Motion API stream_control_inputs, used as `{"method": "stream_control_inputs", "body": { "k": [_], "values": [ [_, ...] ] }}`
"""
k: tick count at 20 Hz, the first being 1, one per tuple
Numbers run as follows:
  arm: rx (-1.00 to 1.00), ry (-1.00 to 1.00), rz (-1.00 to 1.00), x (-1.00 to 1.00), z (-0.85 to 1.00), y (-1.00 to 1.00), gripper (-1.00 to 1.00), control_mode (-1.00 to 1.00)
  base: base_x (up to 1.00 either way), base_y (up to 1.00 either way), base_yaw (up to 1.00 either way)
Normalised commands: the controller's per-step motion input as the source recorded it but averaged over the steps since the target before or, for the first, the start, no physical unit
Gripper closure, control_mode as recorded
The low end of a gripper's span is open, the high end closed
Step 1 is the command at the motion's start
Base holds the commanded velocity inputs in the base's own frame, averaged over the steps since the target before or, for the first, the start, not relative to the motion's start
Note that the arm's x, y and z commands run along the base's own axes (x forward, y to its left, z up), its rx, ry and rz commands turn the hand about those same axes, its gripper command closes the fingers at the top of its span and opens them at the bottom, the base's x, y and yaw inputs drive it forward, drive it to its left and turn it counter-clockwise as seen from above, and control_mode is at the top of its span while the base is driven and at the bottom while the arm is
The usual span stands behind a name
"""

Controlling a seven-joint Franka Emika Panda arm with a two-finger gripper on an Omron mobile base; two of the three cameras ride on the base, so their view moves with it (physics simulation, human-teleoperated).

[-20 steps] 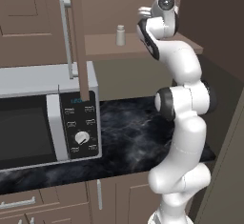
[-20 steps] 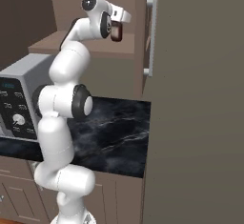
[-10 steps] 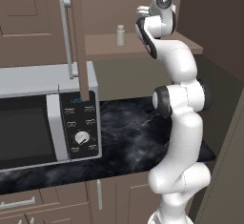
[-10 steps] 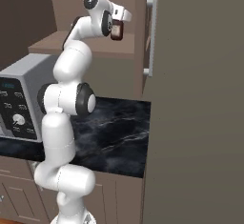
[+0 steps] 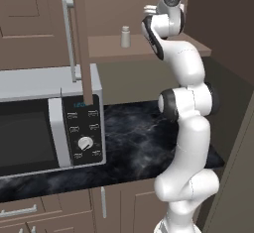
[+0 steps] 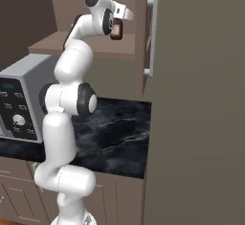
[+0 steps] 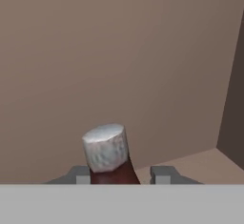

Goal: Move the shaker and ketchup from the cabinet to the dining counter.

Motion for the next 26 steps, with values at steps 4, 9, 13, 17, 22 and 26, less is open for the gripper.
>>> {"method": "stream_control_inputs", "body": {
  "k": [4,9,13,17,22,26],
  "values": [
    [0.0,-0.01,0.0,-0.01,-0.01,-0.02,1.0,-1.0,0.0,0.0,0.0],
    [0.0,-0.03,0.0,-0.08,-0.04,-0.02,1.0,-1.0,0.0,0.0,0.0],
    [0.0,-0.15,0.01,-0.5,-0.04,-0.02,1.0,-1.0,0.0,0.0,0.0],
    [0.0,-0.18,0.04,-0.86,-0.1,0.0,1.0,-1.0,0.0,0.0,0.0],
    [0.0,-0.19,0.05,-1.0,-0.13,-0.02,1.0,-1.0,0.0,0.0,0.0],
    [0.0,-0.16,0.05,-1.0,0.0,-0.06,1.0,-1.0,0.0,0.0,0.0]
  ]
}}
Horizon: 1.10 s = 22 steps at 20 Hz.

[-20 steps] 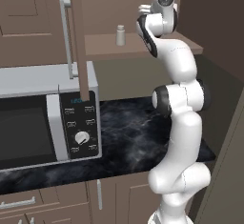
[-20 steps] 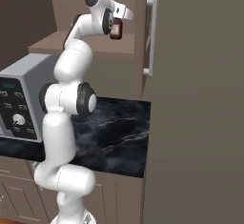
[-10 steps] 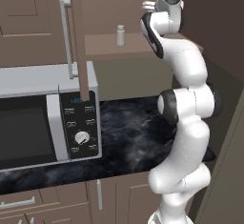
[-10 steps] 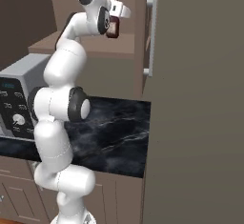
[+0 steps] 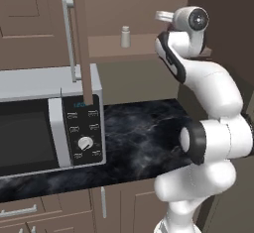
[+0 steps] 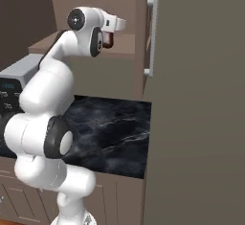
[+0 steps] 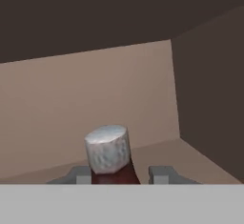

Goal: Move the shaker and ketchup from the cabinet to the dining counter.

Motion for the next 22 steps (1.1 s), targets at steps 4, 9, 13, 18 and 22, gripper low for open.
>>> {"method": "stream_control_inputs", "body": {
  "k": [4,9,13,18,22],
  "values": [
    [-0.02,-0.03,0.09,-1.0,0.2,0.0,1.0,-1.0,0.0,0.0,0.0],
    [-0.1,0.0,0.17,-1.0,0.24,0.03,1.0,-1.0,0.0,0.0,0.0],
    [-0.15,0.04,0.24,-1.0,0.11,0.09,1.0,-1.0,0.0,0.0,0.0],
    [-0.09,0.01,0.19,-1.0,0.0,0.01,1.0,-1.0,0.0,0.0,0.0],
    [0.0,0.0,0.03,-1.0,0.0,0.0,1.0,-1.0,0.0,0.0,0.0]
  ]
}}
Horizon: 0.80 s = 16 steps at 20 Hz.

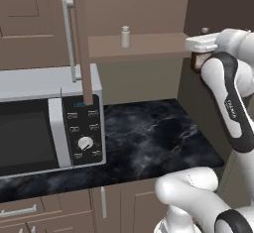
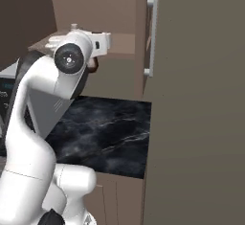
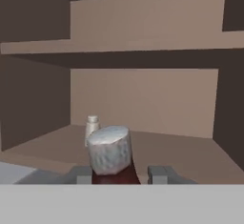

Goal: Move the shaker and ketchup from the cabinet to the dining counter.

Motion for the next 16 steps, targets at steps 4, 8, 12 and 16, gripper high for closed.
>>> {"method": "stream_control_inputs", "body": {
  "k": [4,8,12,16],
  "values": [
    [0.0,0.0,-0.08,-0.92,0.0,0.09,1.0,-1.0,0.0,0.0,0.0],
    [0.01,0.0,-0.16,-0.84,0.0,0.02,1.0,-1.0,0.0,0.0,0.0],
    [0.01,0.0,-0.17,-0.68,0.0,0.0,1.0,-1.0,0.0,0.0,0.0],
    [0.01,0.0,-0.16,-0.44,0.0,0.0,1.0,-1.0,0.0,0.0,0.0]
  ]
}}
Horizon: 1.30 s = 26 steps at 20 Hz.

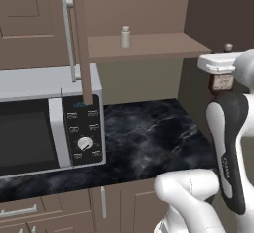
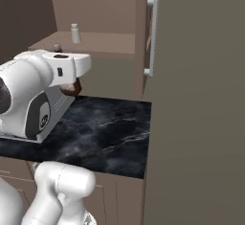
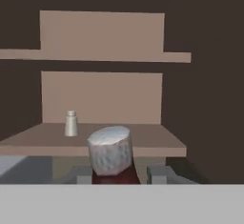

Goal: Move the shaker and ketchup from the cabinet to the dining counter.

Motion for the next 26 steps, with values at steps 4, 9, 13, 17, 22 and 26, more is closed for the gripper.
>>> {"method": "stream_control_inputs", "body": {
  "k": [4,9,13,17,22,26],
  "values": [
    [0.0,-0.01,-0.14,-0.19,0.0,0.01,1.0,-1.0,0.0,0.0,0.0],
    [0.0,-0.02,-0.04,-0.05,-0.06,0.0,1.0,-1.0,0.0,0.0,0.0],
    [0.0,0.0,0.0,0.0,-0.08,0.0,1.0,-1.0,0.0,0.0,0.0],
    [0.0,0.0,0.0,0.0,0.0,0.0,1.0,-1.0,0.0,0.0,0.0],
    [0.0,0.0,0.0,0.0,0.0,0.0,1.0,-1.0,0.0,0.0,0.0],
    [-0.01,0.0,0.0,0.0,-0.01,0.0,1.0,-1.0,0.0,0.0,0.0]
  ]
}}
